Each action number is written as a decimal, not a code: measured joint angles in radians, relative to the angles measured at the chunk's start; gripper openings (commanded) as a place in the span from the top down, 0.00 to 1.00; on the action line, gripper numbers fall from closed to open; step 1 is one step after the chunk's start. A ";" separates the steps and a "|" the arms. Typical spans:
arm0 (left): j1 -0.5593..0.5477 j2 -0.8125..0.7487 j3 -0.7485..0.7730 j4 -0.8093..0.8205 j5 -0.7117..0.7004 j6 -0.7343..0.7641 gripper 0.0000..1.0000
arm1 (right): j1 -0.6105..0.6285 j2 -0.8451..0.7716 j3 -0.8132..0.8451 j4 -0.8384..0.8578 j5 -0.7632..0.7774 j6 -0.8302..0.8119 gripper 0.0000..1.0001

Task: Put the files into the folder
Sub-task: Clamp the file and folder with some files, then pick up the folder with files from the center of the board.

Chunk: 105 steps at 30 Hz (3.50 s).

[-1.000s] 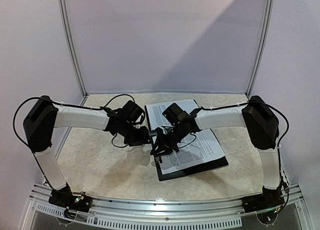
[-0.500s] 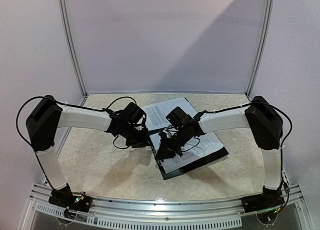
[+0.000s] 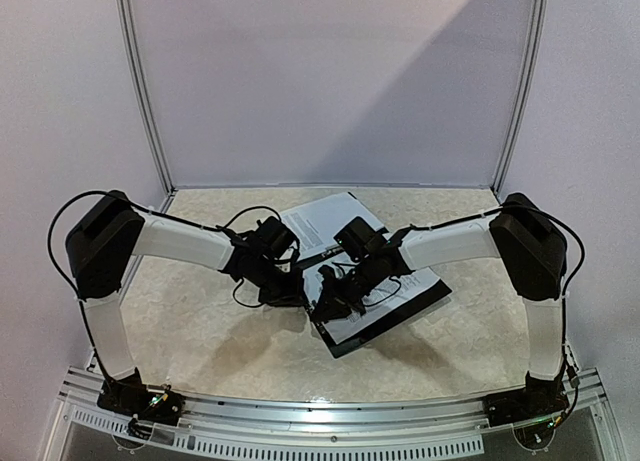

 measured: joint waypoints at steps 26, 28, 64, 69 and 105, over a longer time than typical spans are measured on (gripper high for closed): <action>-0.026 0.074 0.103 -0.040 -0.040 0.024 1.00 | -0.001 -0.026 -0.061 -0.019 0.053 -0.100 0.97; -0.026 0.074 0.103 -0.040 -0.039 0.024 1.00 | 0.001 -0.026 -0.073 -0.010 0.053 -0.103 0.97; -0.028 0.092 0.111 -0.008 -0.031 0.035 1.00 | 0.008 -0.011 -0.132 0.036 0.076 -0.184 0.96; -0.028 0.092 0.106 0.000 -0.031 0.039 1.00 | 0.008 -0.013 -0.141 0.071 0.050 -0.124 0.94; -0.032 -0.238 0.115 -0.141 -0.301 0.202 0.08 | -0.480 -0.558 -0.350 -0.345 0.353 -0.354 0.29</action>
